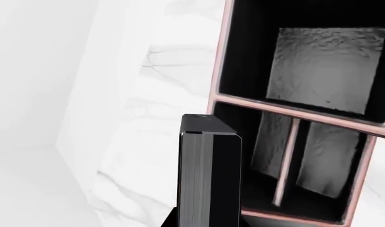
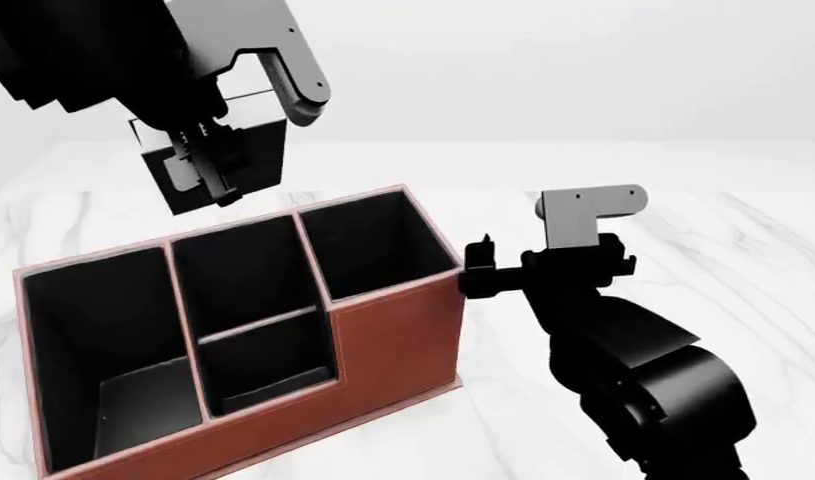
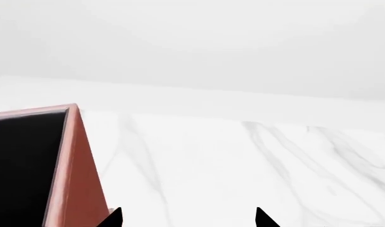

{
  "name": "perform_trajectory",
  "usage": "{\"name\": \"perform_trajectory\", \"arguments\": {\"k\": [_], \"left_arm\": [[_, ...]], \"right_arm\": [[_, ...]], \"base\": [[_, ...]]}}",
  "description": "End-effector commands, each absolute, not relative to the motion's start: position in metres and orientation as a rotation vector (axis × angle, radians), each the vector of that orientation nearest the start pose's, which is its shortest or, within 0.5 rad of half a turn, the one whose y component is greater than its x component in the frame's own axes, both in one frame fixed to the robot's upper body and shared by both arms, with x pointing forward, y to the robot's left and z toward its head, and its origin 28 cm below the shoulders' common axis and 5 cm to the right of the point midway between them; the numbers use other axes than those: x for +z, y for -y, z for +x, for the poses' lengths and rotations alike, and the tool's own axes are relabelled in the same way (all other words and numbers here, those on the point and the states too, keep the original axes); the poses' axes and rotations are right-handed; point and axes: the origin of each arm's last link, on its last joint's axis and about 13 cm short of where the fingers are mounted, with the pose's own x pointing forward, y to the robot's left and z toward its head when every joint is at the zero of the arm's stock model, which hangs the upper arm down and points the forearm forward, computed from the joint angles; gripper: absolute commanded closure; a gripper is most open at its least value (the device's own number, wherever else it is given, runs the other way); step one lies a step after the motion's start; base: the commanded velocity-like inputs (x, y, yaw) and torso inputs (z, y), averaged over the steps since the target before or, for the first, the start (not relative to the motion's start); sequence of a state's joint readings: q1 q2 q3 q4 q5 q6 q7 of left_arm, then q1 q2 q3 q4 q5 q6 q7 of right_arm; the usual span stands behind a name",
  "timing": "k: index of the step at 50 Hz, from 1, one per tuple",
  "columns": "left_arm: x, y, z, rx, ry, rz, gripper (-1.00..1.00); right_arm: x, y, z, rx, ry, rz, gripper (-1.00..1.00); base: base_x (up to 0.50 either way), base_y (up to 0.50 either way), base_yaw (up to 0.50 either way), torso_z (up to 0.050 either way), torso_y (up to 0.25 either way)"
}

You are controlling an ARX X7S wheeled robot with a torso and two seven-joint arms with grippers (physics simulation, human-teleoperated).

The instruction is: Pick up the book and place it in the front compartment of the caddy.

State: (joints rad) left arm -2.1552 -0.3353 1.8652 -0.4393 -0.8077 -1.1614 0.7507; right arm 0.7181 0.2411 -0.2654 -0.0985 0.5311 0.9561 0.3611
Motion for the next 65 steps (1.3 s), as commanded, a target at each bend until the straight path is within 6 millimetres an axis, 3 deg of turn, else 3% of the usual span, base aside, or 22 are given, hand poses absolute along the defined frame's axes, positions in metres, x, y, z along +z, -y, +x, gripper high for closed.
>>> {"name": "perform_trajectory", "arguments": {"k": [1,10,21,32,65], "left_arm": [[0.42,-0.236,0.345,-0.401,-0.784,1.07,1.0],[0.418,-0.237,0.345,-0.401,-0.782,1.073,1.0],[0.401,-0.237,0.344,-0.577,-0.897,0.893,1.0],[0.398,-0.238,0.342,-0.588,-0.945,0.854,1.0],[0.388,-0.245,0.344,-0.585,-1.051,0.88,1.0]], "right_arm": [[0.158,0.089,0.314,0.039,-0.242,-0.064,-1.0],[0.157,0.089,0.313,0.047,-0.242,-0.056,-1.0],[0.159,0.089,0.315,0.037,-0.246,-0.061,-1.0],[0.158,0.09,0.314,0.043,-0.248,-0.061,-1.0],[0.153,0.091,0.317,0.041,-0.262,-0.054,-1.0]], "base": [[0.0,0.0,0.0,0.0,0.0],[0.0,0.0,0.0,0.0,0.002],[0.0,0.0,0.0,0.001,0.001],[0.0,0.0,0.0,0.0,0.001],[0.0,0.0,0.0,0.0,0.001]]}}
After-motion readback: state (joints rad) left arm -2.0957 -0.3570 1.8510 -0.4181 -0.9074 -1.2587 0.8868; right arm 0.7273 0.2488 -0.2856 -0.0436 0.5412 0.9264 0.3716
